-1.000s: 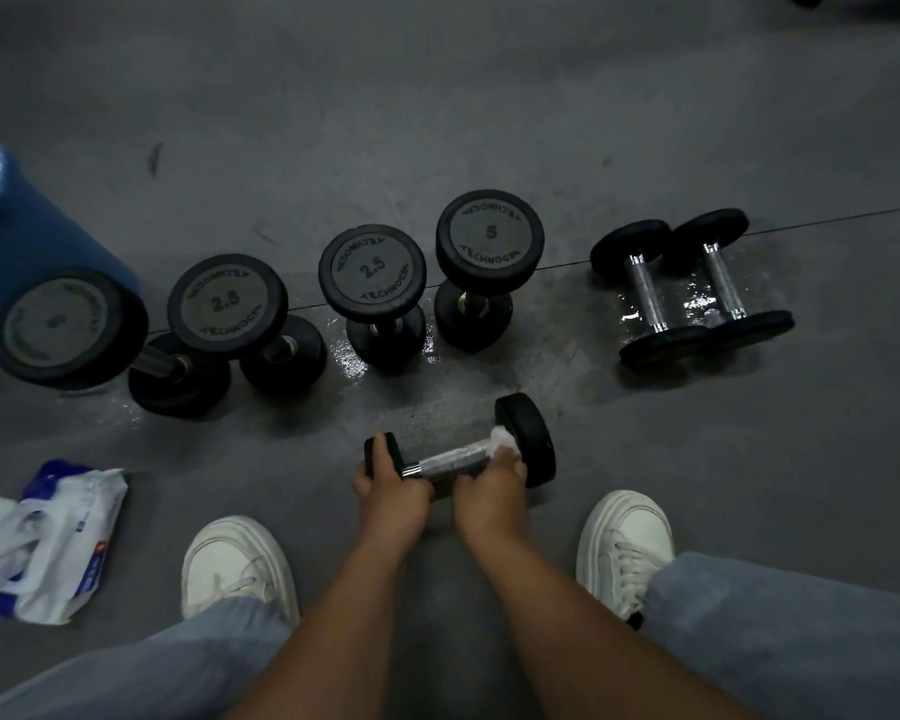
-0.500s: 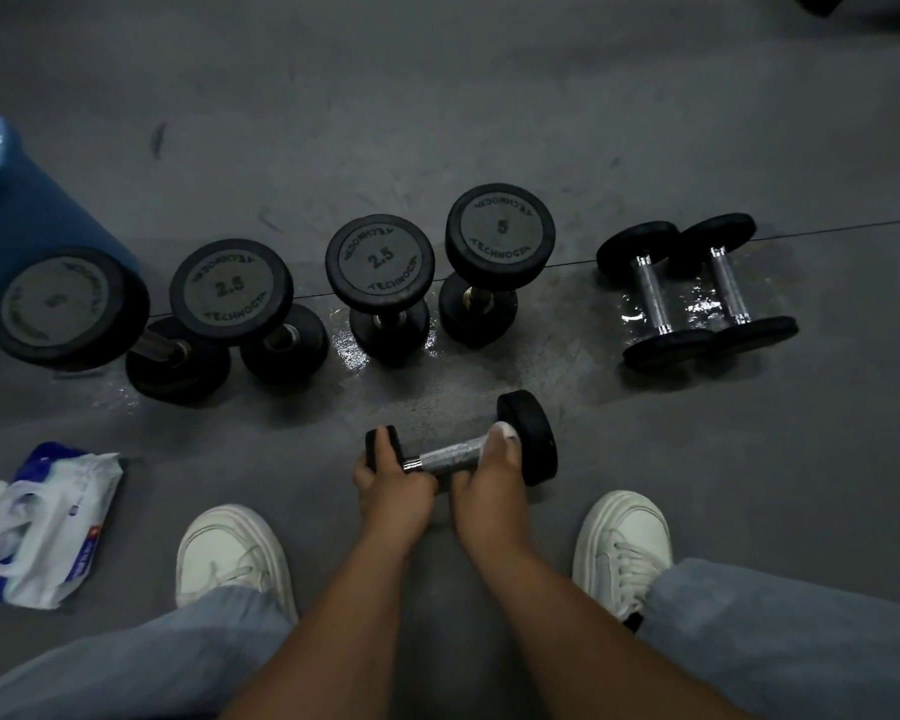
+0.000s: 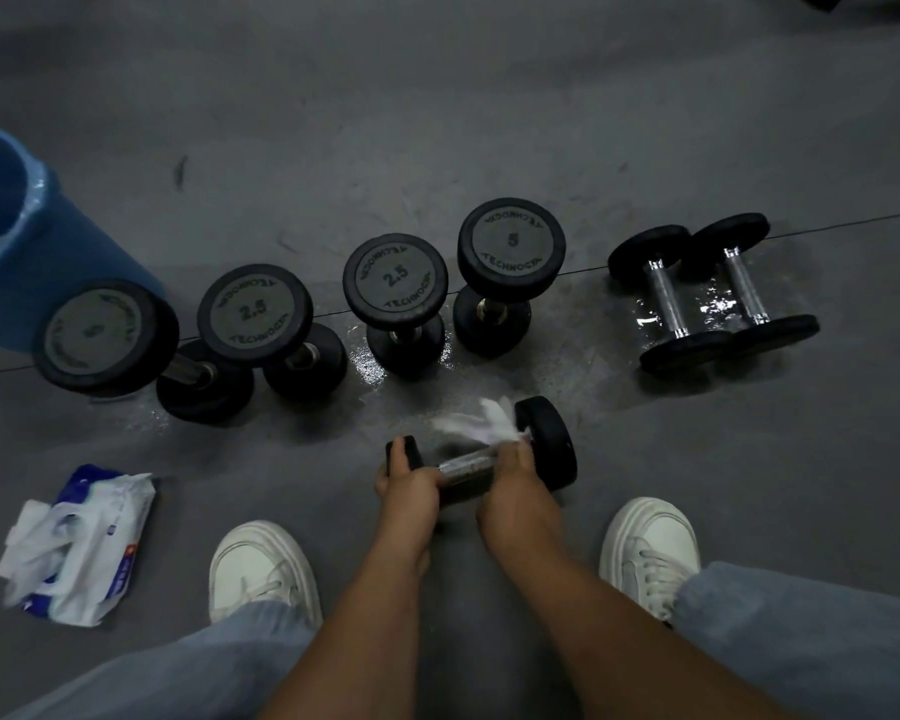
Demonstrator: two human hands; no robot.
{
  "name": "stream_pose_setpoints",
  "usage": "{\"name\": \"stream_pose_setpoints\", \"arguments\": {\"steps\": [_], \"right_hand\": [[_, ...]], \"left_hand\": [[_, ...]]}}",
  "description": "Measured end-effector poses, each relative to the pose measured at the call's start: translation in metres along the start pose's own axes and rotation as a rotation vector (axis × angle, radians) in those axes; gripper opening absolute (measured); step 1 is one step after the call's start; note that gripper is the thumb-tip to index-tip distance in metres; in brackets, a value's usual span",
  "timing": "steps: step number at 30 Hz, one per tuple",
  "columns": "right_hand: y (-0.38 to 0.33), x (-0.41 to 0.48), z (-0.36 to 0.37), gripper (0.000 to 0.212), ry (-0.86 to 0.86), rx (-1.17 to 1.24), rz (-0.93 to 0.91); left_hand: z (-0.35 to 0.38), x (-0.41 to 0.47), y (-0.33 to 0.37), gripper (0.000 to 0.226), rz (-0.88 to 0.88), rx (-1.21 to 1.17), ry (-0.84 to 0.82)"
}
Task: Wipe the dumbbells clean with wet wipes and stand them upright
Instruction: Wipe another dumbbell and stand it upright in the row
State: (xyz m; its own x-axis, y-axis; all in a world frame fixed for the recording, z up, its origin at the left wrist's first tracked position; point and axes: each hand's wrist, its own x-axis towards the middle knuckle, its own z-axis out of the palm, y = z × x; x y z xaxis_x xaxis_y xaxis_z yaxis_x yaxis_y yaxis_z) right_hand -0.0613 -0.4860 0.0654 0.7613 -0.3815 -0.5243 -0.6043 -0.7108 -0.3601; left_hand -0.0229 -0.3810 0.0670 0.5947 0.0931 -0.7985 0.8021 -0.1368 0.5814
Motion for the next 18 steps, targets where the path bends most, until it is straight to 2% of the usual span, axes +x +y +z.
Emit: {"name": "stream_pose_setpoints", "arguments": {"steps": [3, 5, 9, 11, 13, 15, 16, 17, 18], "right_hand": [[0.0, 0.001, -0.003, 0.038, 0.026, 0.075, -0.068], [-0.007, 0.006, -0.008, 0.026, 0.037, 0.114, -0.1], [-0.01, 0.024, -0.027, 0.021, 0.017, 0.062, 0.045], [-0.008, 0.025, -0.027, 0.032, 0.011, 0.108, 0.062], [-0.01, 0.02, -0.017, 0.038, -0.15, 0.16, 0.036], [-0.013, 0.012, -0.004, 0.024, -0.372, 0.307, 0.016], [-0.012, 0.011, -0.001, 0.021, -0.394, 0.328, -0.012], [-0.009, 0.014, -0.002, 0.018, -0.349, 0.311, -0.012], [-0.002, 0.019, -0.003, 0.021, -0.211, 0.281, 0.033]], "left_hand": [[0.0, 0.021, -0.013, 0.085, -0.061, -0.06, 0.001], [0.001, 0.03, -0.021, 0.086, -0.093, -0.08, -0.004], [-0.001, 0.015, -0.01, 0.088, -0.057, -0.089, -0.017], [0.0, 0.007, -0.005, 0.09, -0.028, -0.085, -0.009], [0.001, 0.003, -0.003, 0.09, -0.015, -0.095, 0.012], [0.001, 0.005, -0.003, 0.084, -0.005, -0.109, 0.024], [0.0, 0.006, -0.004, 0.081, -0.002, -0.109, 0.023], [0.0, 0.005, -0.004, 0.078, 0.003, -0.101, 0.017], [0.0, 0.005, -0.004, 0.077, 0.009, -0.087, 0.014]]}}
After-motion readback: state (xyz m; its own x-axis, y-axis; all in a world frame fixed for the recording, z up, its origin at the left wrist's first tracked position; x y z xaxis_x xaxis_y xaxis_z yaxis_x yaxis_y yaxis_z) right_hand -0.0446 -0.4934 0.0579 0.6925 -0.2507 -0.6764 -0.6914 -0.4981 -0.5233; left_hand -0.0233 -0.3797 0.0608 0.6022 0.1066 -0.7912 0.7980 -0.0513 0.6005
